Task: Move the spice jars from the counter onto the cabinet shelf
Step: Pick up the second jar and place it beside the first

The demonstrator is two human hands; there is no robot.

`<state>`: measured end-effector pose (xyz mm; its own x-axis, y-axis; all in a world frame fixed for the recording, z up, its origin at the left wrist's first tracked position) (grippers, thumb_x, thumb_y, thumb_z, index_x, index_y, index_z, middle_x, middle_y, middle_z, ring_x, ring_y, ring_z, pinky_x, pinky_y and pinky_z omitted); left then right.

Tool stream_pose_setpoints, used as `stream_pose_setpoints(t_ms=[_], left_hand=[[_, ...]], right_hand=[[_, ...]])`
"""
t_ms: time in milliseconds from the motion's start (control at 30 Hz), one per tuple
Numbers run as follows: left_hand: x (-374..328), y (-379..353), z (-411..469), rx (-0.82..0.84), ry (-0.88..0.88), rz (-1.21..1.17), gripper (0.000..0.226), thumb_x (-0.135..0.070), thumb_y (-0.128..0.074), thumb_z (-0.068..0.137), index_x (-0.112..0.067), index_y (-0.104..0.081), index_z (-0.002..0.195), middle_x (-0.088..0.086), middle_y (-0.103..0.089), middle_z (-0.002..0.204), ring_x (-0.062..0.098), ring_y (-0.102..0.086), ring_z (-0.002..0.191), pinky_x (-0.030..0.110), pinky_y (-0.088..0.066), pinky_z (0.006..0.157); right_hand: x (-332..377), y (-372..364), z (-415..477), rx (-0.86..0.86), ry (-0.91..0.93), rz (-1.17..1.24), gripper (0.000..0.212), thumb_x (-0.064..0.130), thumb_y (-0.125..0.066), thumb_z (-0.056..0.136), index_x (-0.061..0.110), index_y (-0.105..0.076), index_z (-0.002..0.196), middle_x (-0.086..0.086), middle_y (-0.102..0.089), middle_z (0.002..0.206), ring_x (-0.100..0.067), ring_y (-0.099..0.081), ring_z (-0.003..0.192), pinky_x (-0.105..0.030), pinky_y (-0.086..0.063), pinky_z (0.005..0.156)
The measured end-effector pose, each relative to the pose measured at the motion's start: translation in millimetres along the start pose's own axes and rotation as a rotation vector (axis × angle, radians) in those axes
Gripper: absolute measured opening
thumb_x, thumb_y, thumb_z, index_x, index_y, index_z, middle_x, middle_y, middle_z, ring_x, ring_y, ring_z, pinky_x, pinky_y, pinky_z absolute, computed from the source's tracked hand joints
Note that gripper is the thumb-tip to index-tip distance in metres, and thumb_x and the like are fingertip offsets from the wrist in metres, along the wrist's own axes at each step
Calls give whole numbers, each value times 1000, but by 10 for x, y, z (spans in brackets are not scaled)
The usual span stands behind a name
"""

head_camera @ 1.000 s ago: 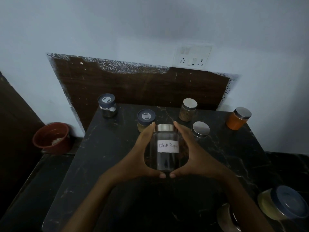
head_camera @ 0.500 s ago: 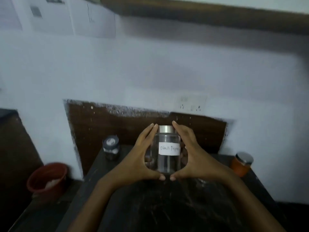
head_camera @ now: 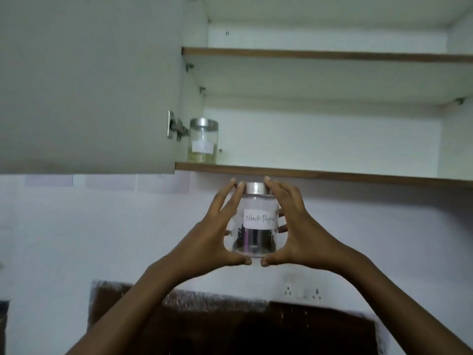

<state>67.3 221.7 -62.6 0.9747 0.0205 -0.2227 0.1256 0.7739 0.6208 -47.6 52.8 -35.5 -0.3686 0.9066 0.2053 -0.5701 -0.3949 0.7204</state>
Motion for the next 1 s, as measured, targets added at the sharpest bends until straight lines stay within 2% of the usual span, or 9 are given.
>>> stream_pose_setpoints(t_ms=[167, 300, 433, 500, 600, 667, 767, 867, 1000], left_hand=[[59, 379, 523, -70, -53, 120, 129, -34, -87, 61, -46, 10, 146, -32, 18, 150, 8, -37, 128, 32, -55, 88], [145, 548, 840, -178, -94, 185, 124, -29, -86, 65, -40, 6, 148, -30, 12, 152, 9, -42, 126, 30, -55, 85], [349, 536, 1050, -389, -77, 346, 108, -28, -78, 74, -30, -3, 151, -13, -17, 156, 10, -49, 121, 23, -53, 80], [532, 454, 1124, -462, 2, 386, 97, -31, -72, 80, -24, -5, 151, -5, -20, 157, 13, -36, 134, 23, -43, 92], [894, 276, 1142, -375, 229, 541, 90, -44, -53, 90, -13, 6, 150, 6, 8, 159, 23, 7, 146, 36, -6, 117], [1097, 160, 1088, -268, 318, 682, 95, -53, -46, 91, -12, 20, 146, 9, 24, 155, 26, 21, 143, 41, 6, 116], [1280, 56, 1018, -244, 309, 783, 107, -57, -48, 87, -13, 37, 137, 9, 35, 151, 26, 30, 140, 43, 12, 115], [1375, 59, 986, -249, 256, 817, 111, -54, -52, 83, -15, 37, 138, 7, 39, 149, 24, 36, 137, 41, 17, 113], [1448, 62, 949, -233, 217, 838, 110, -50, -51, 79, -16, 35, 138, 5, 40, 148, 23, 38, 136, 38, 22, 111]], right_hand=[[-16, 278, 559, -103, 71, -79, 134, 31, -92, 45, 50, 0, 141, 26, -5, 137, -13, -45, 110, -32, -56, 80], [-75, 429, 978, -160, 120, -100, 132, 26, -91, 47, 46, -2, 142, 20, -5, 141, -17, -40, 116, -38, -56, 82], [-193, 507, 1394, -203, 94, -115, 131, 17, -91, 48, 40, -5, 144, 16, -2, 144, -20, -44, 112, -40, -57, 77], [-272, 510, 1578, -230, 92, -134, 128, 13, -90, 49, 37, -8, 144, 14, -2, 146, -19, -39, 116, -37, -58, 77], [-406, 482, 1808, -245, 67, -110, 129, 10, -91, 47, 34, -9, 144, 12, -3, 146, -13, -31, 114, -31, -53, 82], [-507, 438, 1932, -237, 37, -102, 131, 10, -91, 46, 31, -8, 145, 9, -4, 145, -11, -29, 114, -26, -44, 86], [-664, 360, 2083, -160, -34, -93, 132, 9, -91, 47, 29, -6, 146, 7, -4, 146, -12, -28, 117, -23, -36, 90], [-804, 299, 2173, -80, -82, -39, 131, 6, -89, 50, 28, -4, 146, 4, -2, 148, -18, -23, 130, -20, -33, 94], [-859, 170, 2282, -92, -80, 45, 119, 15, -86, 61, 26, -5, 147, 0, -1, 151, -21, -13, 140, -34, -27, 112]])
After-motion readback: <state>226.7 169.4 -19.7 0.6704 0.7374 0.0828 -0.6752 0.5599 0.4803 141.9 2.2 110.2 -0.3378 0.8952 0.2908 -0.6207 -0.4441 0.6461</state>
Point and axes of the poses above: each hand's wrist, its own z-axis towards the middle knuckle, its own y-axis out of the back of the hand, x = y × z, the point moved 1 cm from there along z, towards the middle knuckle
